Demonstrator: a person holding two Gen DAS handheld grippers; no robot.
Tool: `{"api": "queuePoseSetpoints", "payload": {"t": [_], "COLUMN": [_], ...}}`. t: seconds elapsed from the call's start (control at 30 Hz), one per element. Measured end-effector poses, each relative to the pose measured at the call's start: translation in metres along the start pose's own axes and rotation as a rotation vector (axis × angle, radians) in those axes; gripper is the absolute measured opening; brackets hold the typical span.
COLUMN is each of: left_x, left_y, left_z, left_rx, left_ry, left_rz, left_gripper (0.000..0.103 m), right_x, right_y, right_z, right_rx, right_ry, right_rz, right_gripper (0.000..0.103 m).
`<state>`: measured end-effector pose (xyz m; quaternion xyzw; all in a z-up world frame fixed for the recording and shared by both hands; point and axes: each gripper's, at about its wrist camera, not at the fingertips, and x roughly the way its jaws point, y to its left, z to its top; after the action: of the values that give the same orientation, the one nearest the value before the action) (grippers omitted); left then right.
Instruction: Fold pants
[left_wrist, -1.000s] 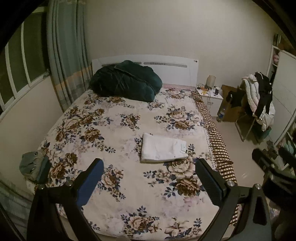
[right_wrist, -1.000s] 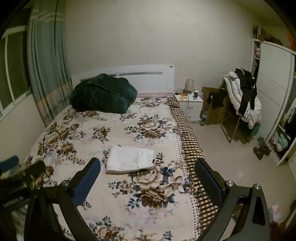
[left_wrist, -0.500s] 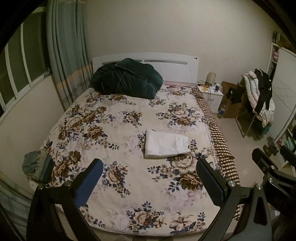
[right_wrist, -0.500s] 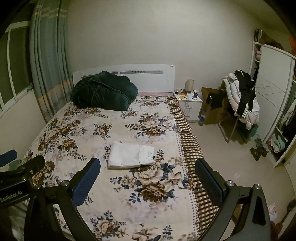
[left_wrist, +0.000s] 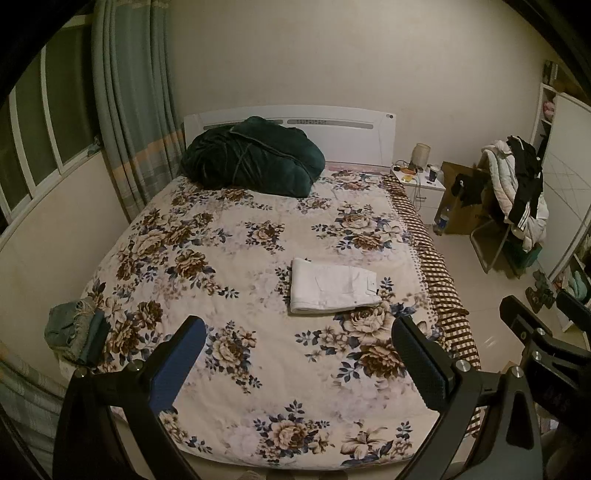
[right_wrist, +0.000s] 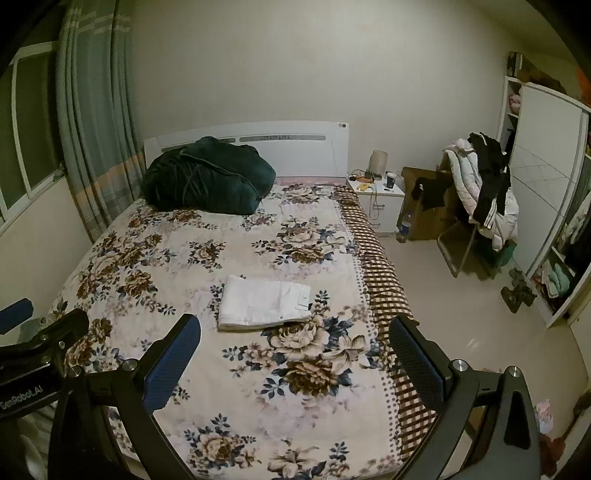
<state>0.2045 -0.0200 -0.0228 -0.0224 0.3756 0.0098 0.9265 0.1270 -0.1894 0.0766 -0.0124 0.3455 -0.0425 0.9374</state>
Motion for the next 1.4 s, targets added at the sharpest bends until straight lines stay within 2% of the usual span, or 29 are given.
{"api": "queuePoseSetpoints", "payload": {"t": [1.4], "left_x": [-0.0068], "left_y": [-0.0051], "left_z": [0.0045], "left_rx": [0.004], "left_ry": [-0.021], "left_rz": [-0.007], "left_gripper": [0.103], "right_x": [-0.0056], "right_y": [-0.0047], "right_z": [-0.0016], "right_rx": [0.011], "right_ry": [-0.013], "right_rz": [-0.003], "right_gripper": [0.103]}}
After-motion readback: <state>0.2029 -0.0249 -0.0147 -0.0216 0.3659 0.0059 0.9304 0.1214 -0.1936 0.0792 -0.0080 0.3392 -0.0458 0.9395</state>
